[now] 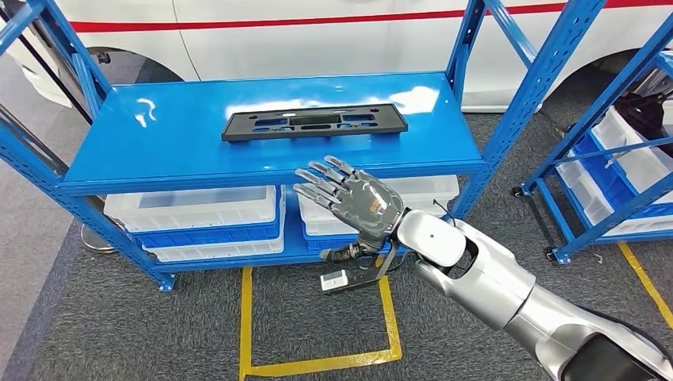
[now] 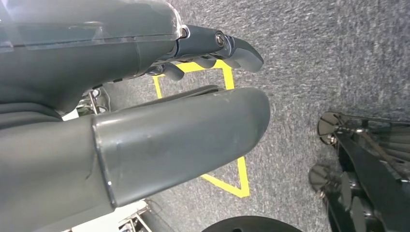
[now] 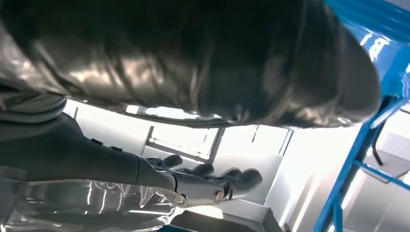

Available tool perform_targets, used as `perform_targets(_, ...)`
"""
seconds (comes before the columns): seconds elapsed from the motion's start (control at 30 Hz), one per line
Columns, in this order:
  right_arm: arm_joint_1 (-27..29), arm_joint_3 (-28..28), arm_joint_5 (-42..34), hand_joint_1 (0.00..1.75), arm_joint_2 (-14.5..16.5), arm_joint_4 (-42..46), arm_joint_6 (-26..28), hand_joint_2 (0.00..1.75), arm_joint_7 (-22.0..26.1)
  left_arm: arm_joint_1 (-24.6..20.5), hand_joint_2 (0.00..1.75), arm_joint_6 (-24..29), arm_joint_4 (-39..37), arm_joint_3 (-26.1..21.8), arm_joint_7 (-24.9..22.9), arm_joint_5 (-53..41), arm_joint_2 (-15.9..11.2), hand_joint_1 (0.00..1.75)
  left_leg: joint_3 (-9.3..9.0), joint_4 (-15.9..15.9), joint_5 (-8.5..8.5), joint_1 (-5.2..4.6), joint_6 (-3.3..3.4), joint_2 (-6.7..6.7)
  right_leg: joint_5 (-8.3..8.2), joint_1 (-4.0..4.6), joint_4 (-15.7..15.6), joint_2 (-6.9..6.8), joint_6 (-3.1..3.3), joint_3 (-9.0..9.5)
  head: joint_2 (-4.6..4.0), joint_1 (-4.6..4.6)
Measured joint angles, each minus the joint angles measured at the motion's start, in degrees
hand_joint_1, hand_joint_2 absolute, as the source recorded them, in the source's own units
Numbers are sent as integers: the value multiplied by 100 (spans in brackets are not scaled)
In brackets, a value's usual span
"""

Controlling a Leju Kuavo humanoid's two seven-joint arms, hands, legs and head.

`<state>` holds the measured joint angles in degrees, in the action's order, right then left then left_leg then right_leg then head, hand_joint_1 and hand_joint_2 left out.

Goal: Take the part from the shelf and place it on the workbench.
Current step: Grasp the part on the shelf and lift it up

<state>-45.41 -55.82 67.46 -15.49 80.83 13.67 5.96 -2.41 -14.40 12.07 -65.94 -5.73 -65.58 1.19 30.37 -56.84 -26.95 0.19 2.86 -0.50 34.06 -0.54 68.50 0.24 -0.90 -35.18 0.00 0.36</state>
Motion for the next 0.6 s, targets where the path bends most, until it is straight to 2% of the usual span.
perform_targets(0.03, 21, -1, -1, 0, -7, 1, -8, 0, 5, -1, 0, -1, 0, -2, 1, -4, 3, 0, -3, -1, -10, 2, 2, 2, 82, -18, 347, -1, -20, -235, 0, -1)
perform_targets(0.07, 43, -1, -1, 0, -17, 2, -11, 0, 13, 0, 0, -2, -1, -3, 2, -10, 7, 0, -12, -6, -25, 7, -4, 1, 61, -39, 550, -2, -40, -409, 0, -1)
perform_targets(0.1, 59, -1, -1, 0, -28, 2, -14, 0, 19, 2, 0, -4, -1, -3, 5, -18, 10, 0, -31, -14, -49, 15, -20, -2, -75, -58, 554, -5, -58, -492, -1, -1)
perform_targets(0.13, 64, -1, -2, 0, -36, 3, -15, 0, 22, 5, 0, -7, -1, -4, 8, -25, 13, 0, -63, -27, -84, 27, -45, -4, -322, -77, 331, -10, -73, -456, -1, -1)
perform_targets(0.17, 65, -1, -3, 0, -43, 3, -15, 0, 26, 8, 0, -9, -1, -6, 11, -32, 15, 0, -100, -47, -131, 40, -80, -5, -597, -96, -33, -16, -86, -350, -1, 0)
perform_targets(0.2, 65, -1, -4, 0, -49, 4, -17, 0, 26, 7, 0, -10, -1, -7, 12, -35, 15, 0, -123, -77, -183, 42, -123, -6, -790, -94, -362, -19, -90, -227, 0, 1)
perform_targets(0.23, 65, -2, -7, 0, -53, 6, -22, 0, 28, 3, 0, -10, -1, -8, 13, -36, 16, 0, -129, -105, -226, 41, -167, -7, -885, -92, -619, -18, -68, -121, 0, -1)
perform_targets(0.27, 69, -3, -9, 0, -56, 9, -29, 0, 31, -5, 0, -9, -1, -9, 12, -36, 16, 0, -122, -124, -254, 35, -205, -7, -888, -79, -748, -13, -37, -71, -1, -1)
perform_targets(0.3, 73, -4, -11, 0, -59, 11, -36, 0, 34, -13, 0, -7, -1, -10, 11, -36, 17, 0, -109, -130, -265, 31, -238, -7, -840, -57, -767, -4, 5, -57, -1, -2)
perform_targets(0.4, 70, -1, -14, 0, -74, 20, -49, 0, 40, -28, 0, -4, -1, -11, 5, -36, 23, 0, -92, -206, -344, 50, -319, 7, -801, -64, -829, 11, 128, -6, -1, 0)
perform_targets(0.43, 65, 1, -15, 0, -77, 24, -52, 0, 40, -29, 0, -4, -2, -11, 2, -36, 24, 0, -7, -392, -435, 55, -344, 12, -790, -74, -854, 9, 165, 33, -1, 0)
perform_targets(0.47, 65, 2, -15, 0, -77, 28, -55, 0, 40, -28, 0, -4, -3, -11, -1, -36, 24, 0, 160, -701, -558, 59, -365, 16, -775, -77, -873, 3, 195, 71, -2, -3)
perform_targets(0.53, 72, 2, -16, 0, -78, 27, -64, 0, 40, -27, 0, -1, -5, -12, -2, -36, 22, 0, 641, -1473, -785, 59, -388, 18, -735, -64, -881, -6, 230, 117, -2, -4)
perform_targets(0.57, 79, 2, -16, 0, -79, 27, -76, 0, 40, -24, 0, 1, -5, -12, -2, -36, 21, 0, 848, -1736, -795, 59, -389, 18, -711, -57, -880, -7, 238, 142, -2, -4)
perform_targets(0.6, 83, 2, -19, 0, -79, 27, -90, 0, 40, -17, 0, 2, -5, -12, -3, -36, 21, 0, 963, -1805, -697, 59, -381, 18, -685, -52, -880, -5, 240, 175, -1, -4)
